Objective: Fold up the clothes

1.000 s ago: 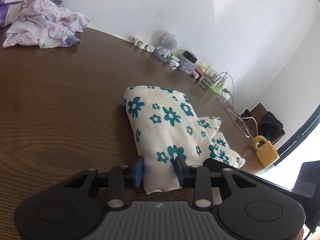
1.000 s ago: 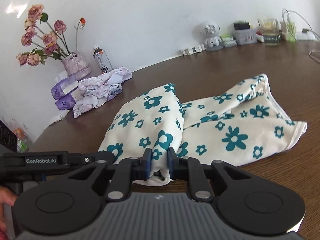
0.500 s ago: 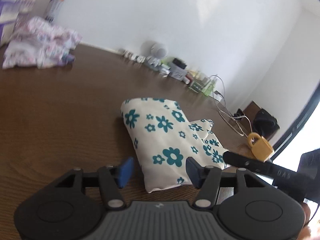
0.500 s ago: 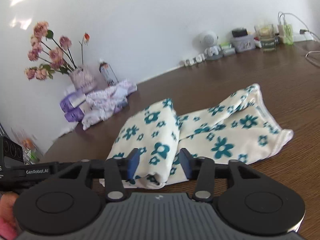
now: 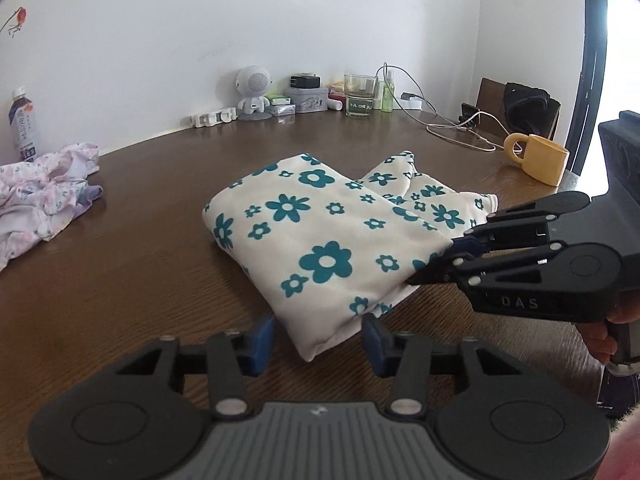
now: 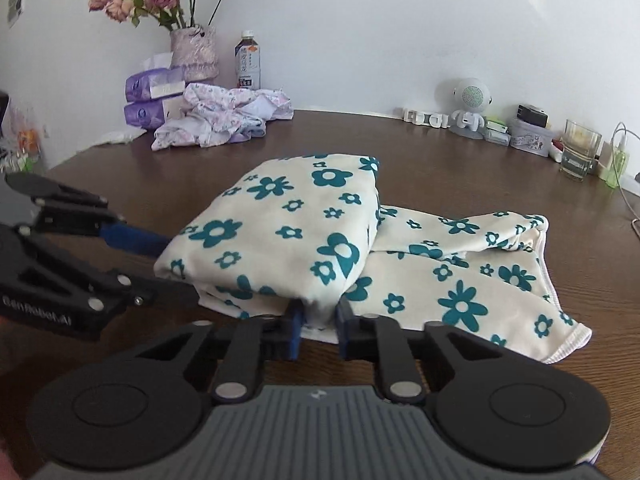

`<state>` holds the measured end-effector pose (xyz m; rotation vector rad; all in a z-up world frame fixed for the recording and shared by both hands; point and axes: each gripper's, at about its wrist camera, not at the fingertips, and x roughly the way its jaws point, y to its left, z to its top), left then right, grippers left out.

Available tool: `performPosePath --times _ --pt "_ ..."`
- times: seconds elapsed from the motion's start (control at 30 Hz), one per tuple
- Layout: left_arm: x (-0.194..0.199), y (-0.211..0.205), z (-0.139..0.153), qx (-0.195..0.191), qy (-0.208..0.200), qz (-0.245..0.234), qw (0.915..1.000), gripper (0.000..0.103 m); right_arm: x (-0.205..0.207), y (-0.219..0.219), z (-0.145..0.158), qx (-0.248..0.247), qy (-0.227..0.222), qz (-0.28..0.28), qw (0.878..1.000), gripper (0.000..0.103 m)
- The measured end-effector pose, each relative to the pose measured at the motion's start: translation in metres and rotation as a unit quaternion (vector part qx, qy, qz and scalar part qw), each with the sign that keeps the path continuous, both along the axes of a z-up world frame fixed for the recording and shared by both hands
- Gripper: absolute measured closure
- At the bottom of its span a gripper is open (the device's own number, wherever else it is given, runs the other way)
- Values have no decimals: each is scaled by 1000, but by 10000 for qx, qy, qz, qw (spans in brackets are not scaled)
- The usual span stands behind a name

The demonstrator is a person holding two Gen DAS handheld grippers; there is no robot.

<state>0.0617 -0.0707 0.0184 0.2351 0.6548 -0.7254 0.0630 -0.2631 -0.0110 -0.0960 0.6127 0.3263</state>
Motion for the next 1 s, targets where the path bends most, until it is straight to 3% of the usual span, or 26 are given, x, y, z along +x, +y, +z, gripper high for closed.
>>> performPosePath --times 0.1,0.23,0.3,0.37,0.4,0.5,0.6,0.67,0.7,0.73,0.87,1.0 --pt "-1 0 -2 37 -37 19 10000 66 3 -2 -2 98 64 -106 9999 92" --pt "-5 -2 -1 72 -103 38 9999 64 -3 -10 3 342 46 -131 9993 78" --pt "-7 -3 -1 98 -147 45 9998 65 -4 -14 4 403 28 -180 9990 79" --pt "-6 -2 0 44 -116 109 9999 88 -2 -14 2 382 62 -192 9991 92" --pt "-6 -1 0 17 -100 141 9998 90 0 -12 0 325 91 -183 9993 92" --pt "-5 1 0 -64 -53 237 9997 89 -3 -3 1 -76 -13 -85 9999 92" --pt "-5 3 0 -173 6 318 9993 71 -6 -2 6 -173 -49 -44 9998 83" --pt "-5 2 -2 -223 -5 357 9991 75 -6 -5 8 -12 -110 -81 9999 83" --pt "-6 0 -3 -227 -42 386 9990 88 -5 -3 7 -43 -124 -93 9999 84" --pt "-6 -1 -4 -230 -79 415 9988 92 -4 -1 5 -99 -133 -104 9998 92" --pt "-9 0 -2 -227 -188 355 9989 92 -7 9 1 -485 -233 -40 9985 92" --pt "-10 -1 -3 -170 -245 322 9990 90 -7 5 4 -446 -161 33 9989 91"
